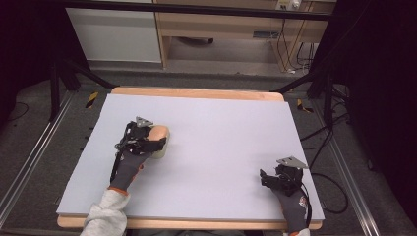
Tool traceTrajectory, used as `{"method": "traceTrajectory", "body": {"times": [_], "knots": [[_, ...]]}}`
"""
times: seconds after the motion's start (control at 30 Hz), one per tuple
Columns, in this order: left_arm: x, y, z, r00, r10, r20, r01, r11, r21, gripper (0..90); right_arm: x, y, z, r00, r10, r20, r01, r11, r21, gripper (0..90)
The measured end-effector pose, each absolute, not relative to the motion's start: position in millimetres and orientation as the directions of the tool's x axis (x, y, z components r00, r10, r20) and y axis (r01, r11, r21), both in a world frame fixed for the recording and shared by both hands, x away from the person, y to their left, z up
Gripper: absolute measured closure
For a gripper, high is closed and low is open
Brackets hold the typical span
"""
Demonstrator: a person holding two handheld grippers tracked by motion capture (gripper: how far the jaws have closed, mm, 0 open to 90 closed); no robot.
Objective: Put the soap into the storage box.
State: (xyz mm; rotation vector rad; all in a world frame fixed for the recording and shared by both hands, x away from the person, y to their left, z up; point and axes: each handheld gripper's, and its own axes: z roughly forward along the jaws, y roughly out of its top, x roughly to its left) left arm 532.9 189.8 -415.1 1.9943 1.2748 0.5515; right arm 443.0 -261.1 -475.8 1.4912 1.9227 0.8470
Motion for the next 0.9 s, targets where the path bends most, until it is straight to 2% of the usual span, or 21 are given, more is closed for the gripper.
{"method": "traceTrajectory", "body": {"times": [0.9], "knots": [[554.4,197.8,-436.4,0.395,0.919,-0.005,0.642,-0.272,0.717,31.5,443.8,-260.9,-476.5,-0.227,0.973,-0.045,0.621,0.180,0.763,9.3]]}}
